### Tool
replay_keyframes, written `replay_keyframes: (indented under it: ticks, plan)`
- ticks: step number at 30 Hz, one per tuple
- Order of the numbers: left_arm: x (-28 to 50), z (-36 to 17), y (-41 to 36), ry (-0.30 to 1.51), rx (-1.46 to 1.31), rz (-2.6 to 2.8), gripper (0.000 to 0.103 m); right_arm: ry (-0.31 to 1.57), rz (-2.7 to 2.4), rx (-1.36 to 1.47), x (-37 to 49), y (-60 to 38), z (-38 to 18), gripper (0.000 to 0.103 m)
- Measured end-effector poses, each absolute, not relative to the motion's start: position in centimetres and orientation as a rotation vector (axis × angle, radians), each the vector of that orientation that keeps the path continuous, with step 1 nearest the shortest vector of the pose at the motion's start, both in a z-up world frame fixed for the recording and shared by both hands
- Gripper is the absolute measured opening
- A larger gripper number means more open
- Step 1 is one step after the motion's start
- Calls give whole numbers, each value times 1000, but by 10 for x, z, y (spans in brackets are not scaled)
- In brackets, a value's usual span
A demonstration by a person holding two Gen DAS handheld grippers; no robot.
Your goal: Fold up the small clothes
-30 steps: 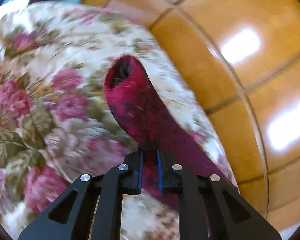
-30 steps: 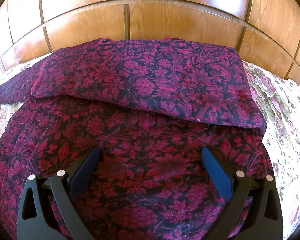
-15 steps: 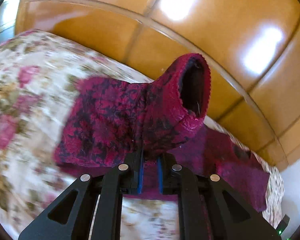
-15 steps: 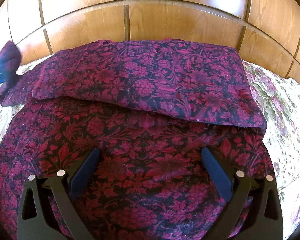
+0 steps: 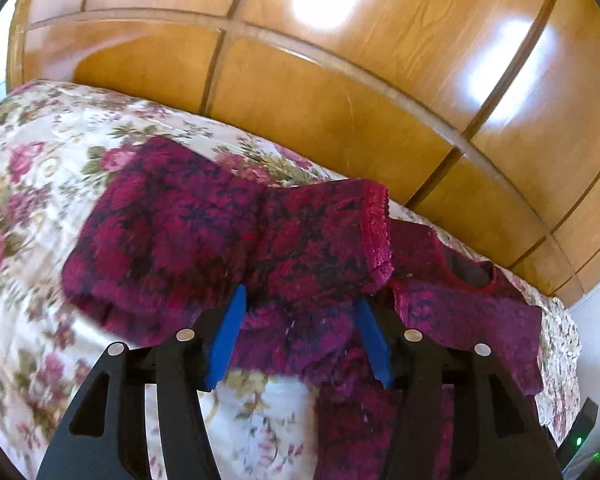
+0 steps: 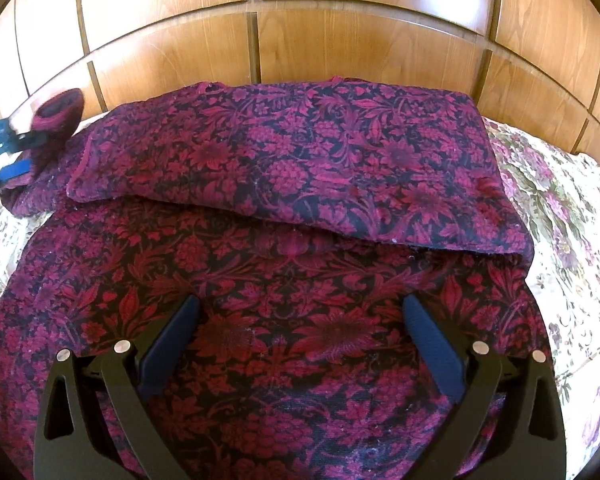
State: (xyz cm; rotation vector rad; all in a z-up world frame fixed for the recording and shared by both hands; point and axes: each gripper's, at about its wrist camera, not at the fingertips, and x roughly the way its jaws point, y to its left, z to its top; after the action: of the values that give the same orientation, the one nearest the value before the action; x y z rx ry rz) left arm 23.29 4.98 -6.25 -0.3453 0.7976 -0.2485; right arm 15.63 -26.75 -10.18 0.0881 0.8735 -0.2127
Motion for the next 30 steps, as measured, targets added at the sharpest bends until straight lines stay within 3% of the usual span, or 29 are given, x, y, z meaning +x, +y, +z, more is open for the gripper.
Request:
replay_keyframes:
  ticks: [3,5,12,23,24,25,27,30]
  plan:
    - [215,-62,59,787,-375,-250,55,848,-164,149,159,-266,-85,85]
    - [207,-71,60,798,-383,-252,55,832,-95,194,169,-257,-71,82]
    - [196,-90,79,819,-452,-224,55,838,193,357,237,-202,-41,57]
    - [175,-97,103,822,-478,-237,55,1035,302,433,363,-97,-83,56]
    - [175,-98,104,819,-487,-252,55,1053,294,427,369,-95,-88,52]
    - [175,-98,104,819,-493,-260,55,1064,286,412,373,-91,-91,33]
    - [176,-100,103,826,-503,-272,55,1061,275,372,375,-89,-88,16]
    - [182,-105,99,850,-521,-250,55,973,278,336,361,-105,-59,10]
